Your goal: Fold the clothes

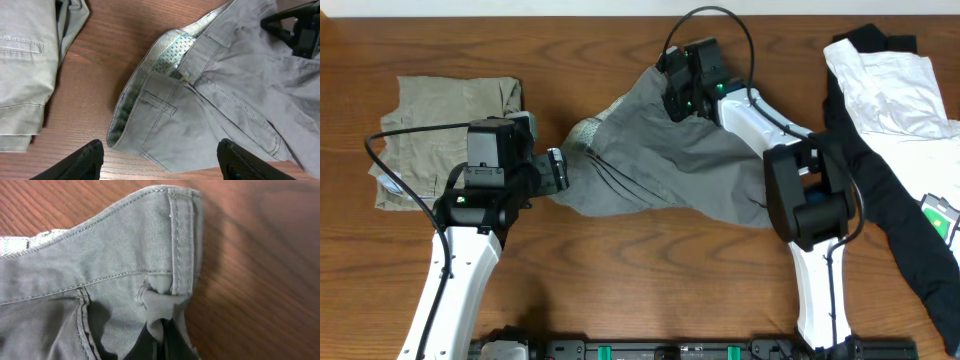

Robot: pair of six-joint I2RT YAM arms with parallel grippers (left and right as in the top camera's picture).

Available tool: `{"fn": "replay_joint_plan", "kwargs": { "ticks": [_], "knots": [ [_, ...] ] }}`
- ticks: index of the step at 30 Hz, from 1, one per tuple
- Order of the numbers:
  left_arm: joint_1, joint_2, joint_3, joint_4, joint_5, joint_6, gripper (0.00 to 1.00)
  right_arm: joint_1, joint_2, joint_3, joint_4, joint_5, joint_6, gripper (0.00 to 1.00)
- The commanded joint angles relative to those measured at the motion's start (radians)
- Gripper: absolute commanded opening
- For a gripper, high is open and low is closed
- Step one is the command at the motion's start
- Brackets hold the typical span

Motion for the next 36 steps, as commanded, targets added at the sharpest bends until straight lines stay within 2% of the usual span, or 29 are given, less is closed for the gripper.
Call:
{"fn": "replay_joint_plan", "kwargs": {
  "ticks": [1,6,11,15,26,36],
  "knots": [
    [-0.002,0.002,-0.002,-0.002,0.001,0.002,0.75,0.002,-0.174,0.02,-0.031,0.029,0.018,0.01],
    [0.003,-0.009,0.008,-0.012,-0.003,0.01,0.75,0.041,-0.361,0.02,-0.246,-0.03,0.015,0.01],
    [0.018,-0.029,0.064,-0.093,-0.014,0.012,0.74,0.124,-0.519,0.02,-0.525,-0.112,-0.024,0.01],
    [0.027,-0.053,0.089,-0.13,-0.058,0.014,0.74,0.192,-0.613,0.02,-0.642,-0.074,-0.061,0.01],
    [0.027,-0.16,0.089,-0.171,-0.058,0.013,0.75,0.241,-0.803,0.02,-0.629,0.172,-0.019,0.01],
    [0.027,-0.169,0.089,-0.183,-0.058,0.013,0.75,0.242,-0.942,0.02,-0.491,0.201,-0.055,0.01]
  ]
}}
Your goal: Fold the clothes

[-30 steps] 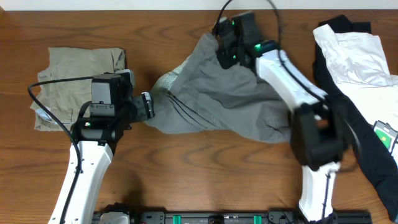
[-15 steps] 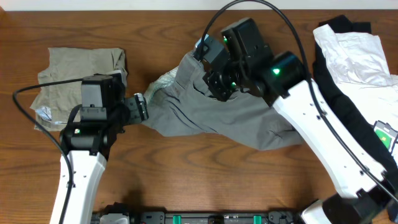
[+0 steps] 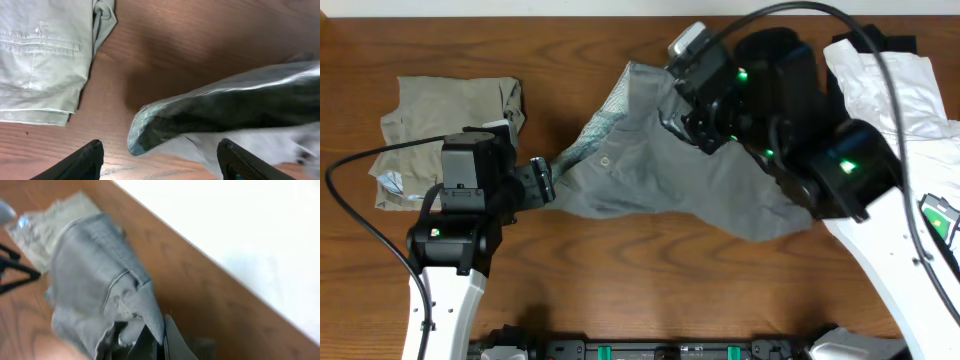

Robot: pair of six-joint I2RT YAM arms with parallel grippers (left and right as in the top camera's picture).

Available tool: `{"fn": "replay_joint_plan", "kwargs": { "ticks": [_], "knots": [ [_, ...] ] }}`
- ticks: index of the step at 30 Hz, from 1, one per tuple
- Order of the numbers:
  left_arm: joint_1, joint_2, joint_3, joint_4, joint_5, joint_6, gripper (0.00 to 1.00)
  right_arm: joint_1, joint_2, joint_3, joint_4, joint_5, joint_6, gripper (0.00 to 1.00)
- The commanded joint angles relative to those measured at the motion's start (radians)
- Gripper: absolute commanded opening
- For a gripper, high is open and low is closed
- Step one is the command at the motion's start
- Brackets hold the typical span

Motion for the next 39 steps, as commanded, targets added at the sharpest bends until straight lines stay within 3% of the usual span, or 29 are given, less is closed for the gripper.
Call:
{"fn": "replay_joint_plan", "kwargs": {
  "ticks": [1,12,18,23,28,35,39],
  "knots": [
    [0.005,-0.008,0.027,-0.002,-0.008,0.012,0.75,0.008,-0.061,0.006,0.045,0.025,-0.023,0.01],
    [0.004,-0.123,0.027,-0.047,0.075,0.0,0.75,0.016,-0.076,0.006,0.159,0.048,-0.021,0.01],
    [0.004,-0.105,0.021,-0.079,0.134,0.001,0.93,0.016,-0.081,0.006,0.228,0.126,-0.018,0.01],
    [0.004,-0.034,0.01,-0.042,0.134,0.001,0.99,0.016,-0.096,0.018,0.238,0.127,0.006,0.01],
    [0.004,0.055,0.01,0.033,0.134,0.001,0.99,0.016,-0.114,0.037,0.237,0.128,0.027,0.01],
    [0.004,0.114,0.011,0.068,0.126,0.006,0.99,0.026,-0.138,0.04,0.26,-0.07,0.04,0.01],
    [0.004,0.105,0.011,0.087,0.126,0.009,0.98,0.068,-0.137,0.04,0.307,-0.084,0.064,0.01]
  ]
}}
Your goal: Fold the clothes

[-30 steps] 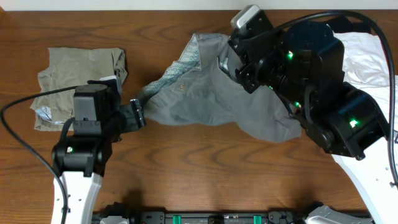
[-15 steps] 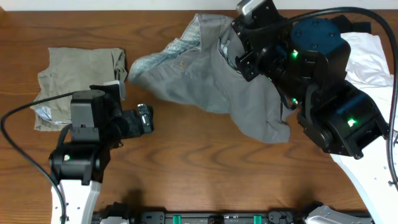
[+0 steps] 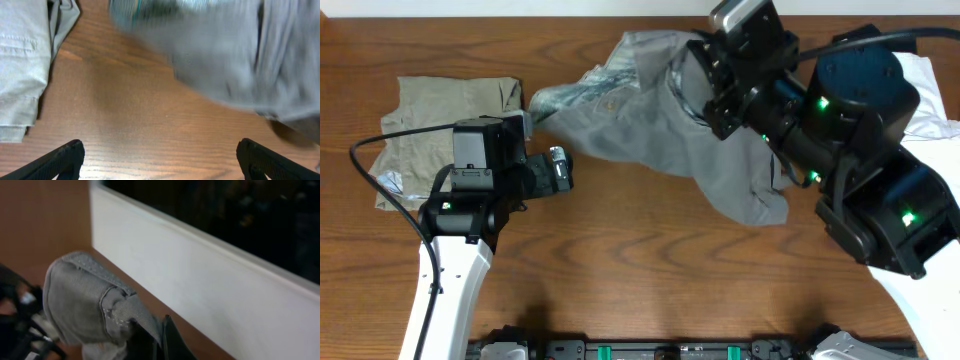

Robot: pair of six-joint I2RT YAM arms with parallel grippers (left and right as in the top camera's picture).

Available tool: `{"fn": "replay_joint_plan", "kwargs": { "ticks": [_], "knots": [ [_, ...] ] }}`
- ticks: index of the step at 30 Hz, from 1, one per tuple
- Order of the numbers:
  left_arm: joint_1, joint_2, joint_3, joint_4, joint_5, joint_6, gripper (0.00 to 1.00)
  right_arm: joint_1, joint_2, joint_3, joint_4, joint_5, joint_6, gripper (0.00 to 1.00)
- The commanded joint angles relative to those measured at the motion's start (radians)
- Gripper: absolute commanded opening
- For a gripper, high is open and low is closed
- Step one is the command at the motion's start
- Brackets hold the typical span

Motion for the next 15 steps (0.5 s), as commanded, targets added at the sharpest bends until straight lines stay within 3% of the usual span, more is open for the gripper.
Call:
{"fn": "replay_joint_plan", "kwargs": {
  "ticks": [1,11,12,13,14,15],
  "knots": [
    [0.004,-0.012,0.009,0.011,0.001,0.01,0.99,0.052,-0.024,0.035,0.047,-0.063,0.033,0.01],
    [0.004,-0.022,0.009,0.083,0.002,0.009,0.95,0.114,-0.024,0.035,0.137,0.097,0.055,0.01],
    [0.004,-0.022,0.009,0.106,0.002,0.01,0.8,0.114,-0.024,0.035,0.135,0.123,0.056,0.01],
    [0.004,-0.022,0.009,0.13,0.003,0.01,0.55,0.114,-0.022,0.035,0.133,0.15,0.055,0.01],
    [0.004,-0.022,0.009,0.15,0.006,0.01,0.36,0.113,-0.022,0.035,0.13,0.171,0.055,0.01],
    [0.004,-0.022,0.009,0.163,0.006,0.01,0.22,0.113,-0.02,0.035,0.127,0.185,0.055,0.01]
  ]
}}
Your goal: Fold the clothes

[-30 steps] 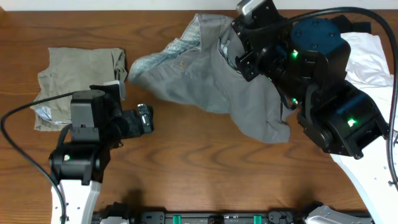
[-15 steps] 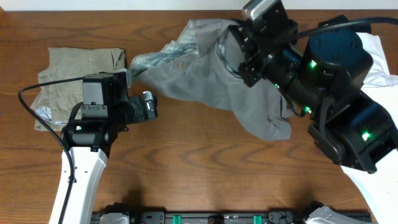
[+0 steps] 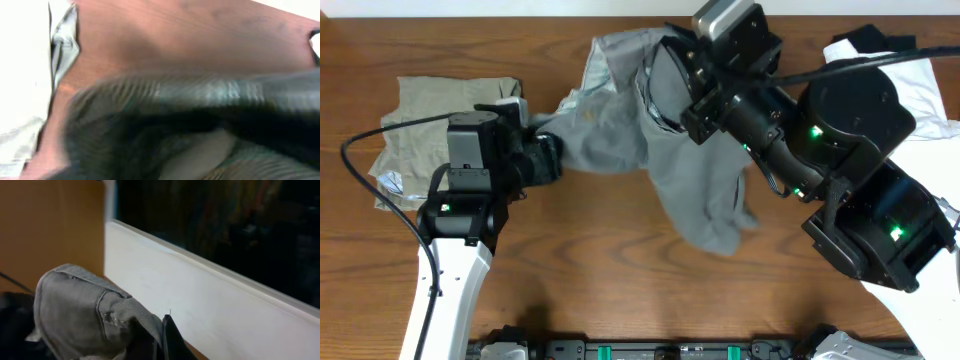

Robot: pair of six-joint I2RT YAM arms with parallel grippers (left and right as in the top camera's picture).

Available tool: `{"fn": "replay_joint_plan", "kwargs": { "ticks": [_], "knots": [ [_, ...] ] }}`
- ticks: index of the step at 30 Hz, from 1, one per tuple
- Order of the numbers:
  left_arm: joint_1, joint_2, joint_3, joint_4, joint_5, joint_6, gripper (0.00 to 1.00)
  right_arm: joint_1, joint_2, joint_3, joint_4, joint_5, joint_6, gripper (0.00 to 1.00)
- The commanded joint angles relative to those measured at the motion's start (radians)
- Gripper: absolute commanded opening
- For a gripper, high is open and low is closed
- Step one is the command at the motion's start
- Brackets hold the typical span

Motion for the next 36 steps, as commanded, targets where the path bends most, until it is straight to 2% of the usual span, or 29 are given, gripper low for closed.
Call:
{"fn": "replay_joint_plan", "kwargs": {
  "ticks": [1,4,9,12,16,26,36],
  "knots": [
    [0.004,-0.013,0.009,0.036,0.003,0.01,0.15,0.016,-0.018,0.034,0.009,0.097,0.02,0.01],
    [0.004,-0.013,0.009,0.06,0.003,0.01,0.06,0.016,-0.014,0.034,-0.005,0.123,0.02,0.01],
    [0.004,-0.018,0.009,0.096,0.001,0.045,0.06,0.012,-0.007,0.034,-0.029,0.219,0.022,0.01],
    [0.008,-0.038,0.013,0.105,-0.052,0.051,0.06,0.003,-0.003,0.034,-0.046,0.288,0.047,0.01],
    [0.038,-0.101,0.036,0.108,-0.145,0.051,0.06,0.005,-0.003,0.034,-0.055,0.287,0.047,0.01],
    [0.159,-0.3,0.14,0.108,-0.152,0.051,0.06,0.043,-0.011,0.034,-0.056,0.311,0.047,0.01],
    [0.181,-0.401,0.175,0.098,-0.159,0.051,0.06,0.043,-0.064,0.034,-0.166,0.57,0.185,0.01]
  ]
}}
